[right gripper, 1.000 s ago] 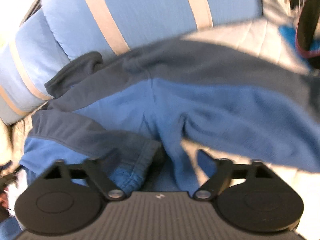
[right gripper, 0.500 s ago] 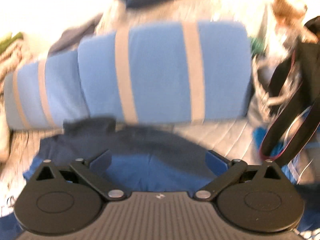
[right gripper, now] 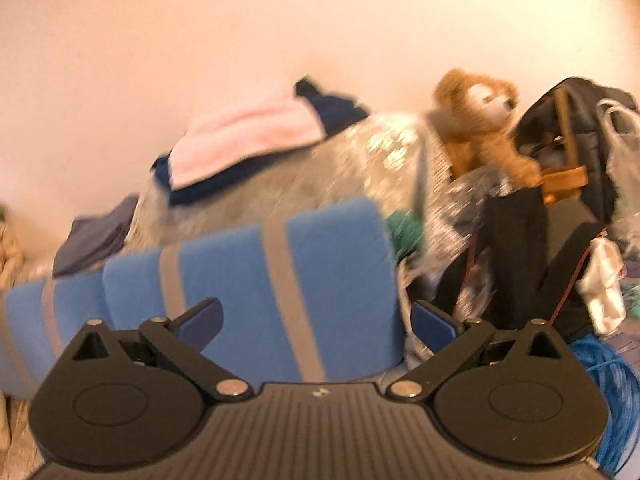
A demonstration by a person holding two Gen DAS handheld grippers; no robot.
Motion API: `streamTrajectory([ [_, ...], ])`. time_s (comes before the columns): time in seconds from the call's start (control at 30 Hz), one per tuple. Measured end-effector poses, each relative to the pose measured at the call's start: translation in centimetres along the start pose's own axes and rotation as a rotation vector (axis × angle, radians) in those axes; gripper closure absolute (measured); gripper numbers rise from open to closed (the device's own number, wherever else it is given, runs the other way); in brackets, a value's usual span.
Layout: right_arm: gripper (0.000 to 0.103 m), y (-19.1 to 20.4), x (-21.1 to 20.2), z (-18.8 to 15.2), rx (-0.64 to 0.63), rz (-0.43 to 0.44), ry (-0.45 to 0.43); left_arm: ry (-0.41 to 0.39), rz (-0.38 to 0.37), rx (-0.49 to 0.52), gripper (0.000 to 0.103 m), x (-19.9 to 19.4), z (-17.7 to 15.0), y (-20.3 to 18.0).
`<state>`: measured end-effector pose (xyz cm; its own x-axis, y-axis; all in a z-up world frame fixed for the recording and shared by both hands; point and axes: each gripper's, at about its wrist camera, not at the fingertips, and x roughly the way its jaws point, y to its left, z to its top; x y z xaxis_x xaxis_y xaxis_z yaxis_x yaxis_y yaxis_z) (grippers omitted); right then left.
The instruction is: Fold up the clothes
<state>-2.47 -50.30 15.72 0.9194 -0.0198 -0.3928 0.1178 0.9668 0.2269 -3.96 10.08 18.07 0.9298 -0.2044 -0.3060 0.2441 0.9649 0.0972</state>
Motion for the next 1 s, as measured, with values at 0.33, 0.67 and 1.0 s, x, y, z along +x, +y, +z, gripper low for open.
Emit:
streamTrajectory([
  [0.33, 0.000, -4.8, -3.3, -4.7, -0.038, -0.051, 0.023, 0.103, -0.241, -0.043, 0.016, 2.7, -6.0, -7.2],
  [0.67, 0.004, -12.1, -7.0, -15.3, 0.103, -0.088, 0.006, 0.268, -0.380, 0.038, 0.016, 5.9, -15.4, -15.3],
  [1.0, 0.033, -18.9, -7.2, -26.2, 0.060, -0.315, 0.045, 0.383, -0.516, 0.034, 0.016, 7.1, -21.2, -19.0],
])
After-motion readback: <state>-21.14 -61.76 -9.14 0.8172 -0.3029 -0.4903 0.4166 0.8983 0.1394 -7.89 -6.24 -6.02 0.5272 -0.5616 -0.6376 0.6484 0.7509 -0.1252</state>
